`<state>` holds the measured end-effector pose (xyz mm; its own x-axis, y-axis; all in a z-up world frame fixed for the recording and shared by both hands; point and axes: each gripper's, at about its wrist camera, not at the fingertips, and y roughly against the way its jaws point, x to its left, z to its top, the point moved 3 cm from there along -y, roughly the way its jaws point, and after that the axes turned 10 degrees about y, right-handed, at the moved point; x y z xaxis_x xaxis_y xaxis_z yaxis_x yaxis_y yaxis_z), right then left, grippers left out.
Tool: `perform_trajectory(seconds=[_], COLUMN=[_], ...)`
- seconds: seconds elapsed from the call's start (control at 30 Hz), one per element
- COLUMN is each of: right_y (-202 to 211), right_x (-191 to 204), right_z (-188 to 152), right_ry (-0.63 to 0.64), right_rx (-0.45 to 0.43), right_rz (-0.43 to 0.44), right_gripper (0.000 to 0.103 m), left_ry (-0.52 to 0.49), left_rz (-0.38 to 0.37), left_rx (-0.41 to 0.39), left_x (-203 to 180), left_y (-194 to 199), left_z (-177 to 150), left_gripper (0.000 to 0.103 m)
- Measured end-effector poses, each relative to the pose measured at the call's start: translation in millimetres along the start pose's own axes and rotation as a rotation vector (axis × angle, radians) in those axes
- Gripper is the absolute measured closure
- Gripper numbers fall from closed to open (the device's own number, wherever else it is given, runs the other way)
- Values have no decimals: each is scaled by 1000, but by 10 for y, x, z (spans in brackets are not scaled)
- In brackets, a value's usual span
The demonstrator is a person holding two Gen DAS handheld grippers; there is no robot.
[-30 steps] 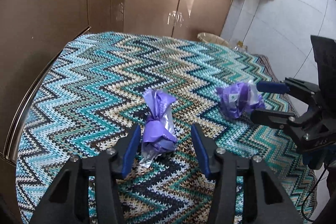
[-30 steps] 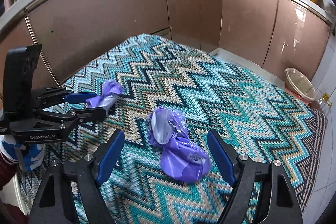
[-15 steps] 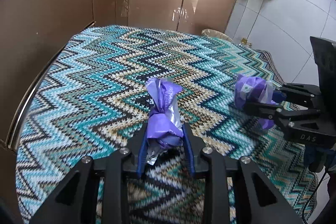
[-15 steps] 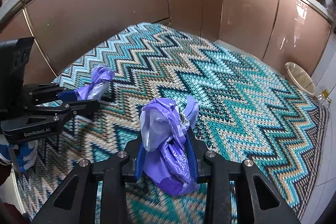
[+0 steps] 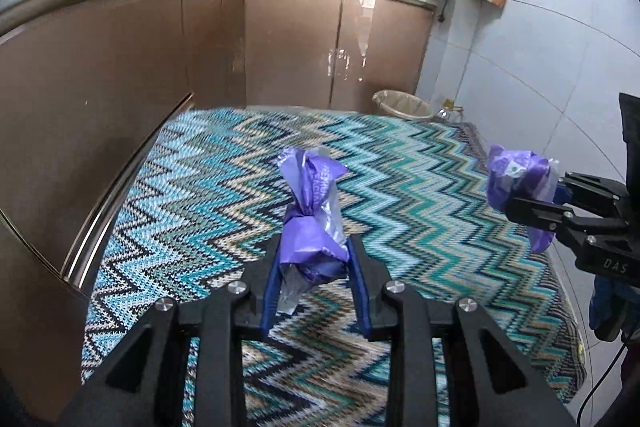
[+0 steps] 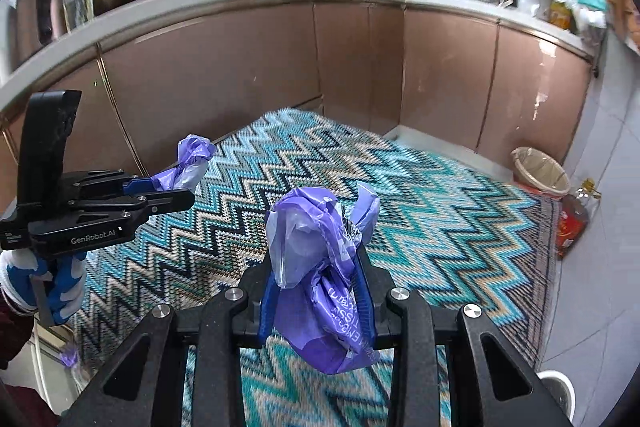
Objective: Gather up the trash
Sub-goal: 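Carry both purple bags to the white bin and release them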
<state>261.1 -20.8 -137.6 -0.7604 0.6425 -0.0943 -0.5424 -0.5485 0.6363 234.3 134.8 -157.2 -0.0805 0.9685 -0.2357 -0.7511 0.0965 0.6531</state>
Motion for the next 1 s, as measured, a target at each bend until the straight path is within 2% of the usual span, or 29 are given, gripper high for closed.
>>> perform_trajectory(seconds=[0.23, 0.47, 0.7, 1.0], right_y=[697, 1458, 2007, 2238], right_x=[-216, -618, -1164, -1798], right_z=[-303, -866, -1552, -2328], right_ry=[-79, -205, -359, -527], right_rx=[-75, -121, -121, -60], right_rz=[-87, -212, -343, -451], right_gripper=[72, 72, 72, 72], left_ry=[-69, -170, -298, -399], left_rz=[-62, -157, -262, -366], left_rx=[-27, 0, 89, 209], left_x=[-559, -1408, -2480, -3683], left_y=[335, 384, 49, -575], left_z=[8, -25, -202, -465], left_gripper=[74, 74, 74, 74])
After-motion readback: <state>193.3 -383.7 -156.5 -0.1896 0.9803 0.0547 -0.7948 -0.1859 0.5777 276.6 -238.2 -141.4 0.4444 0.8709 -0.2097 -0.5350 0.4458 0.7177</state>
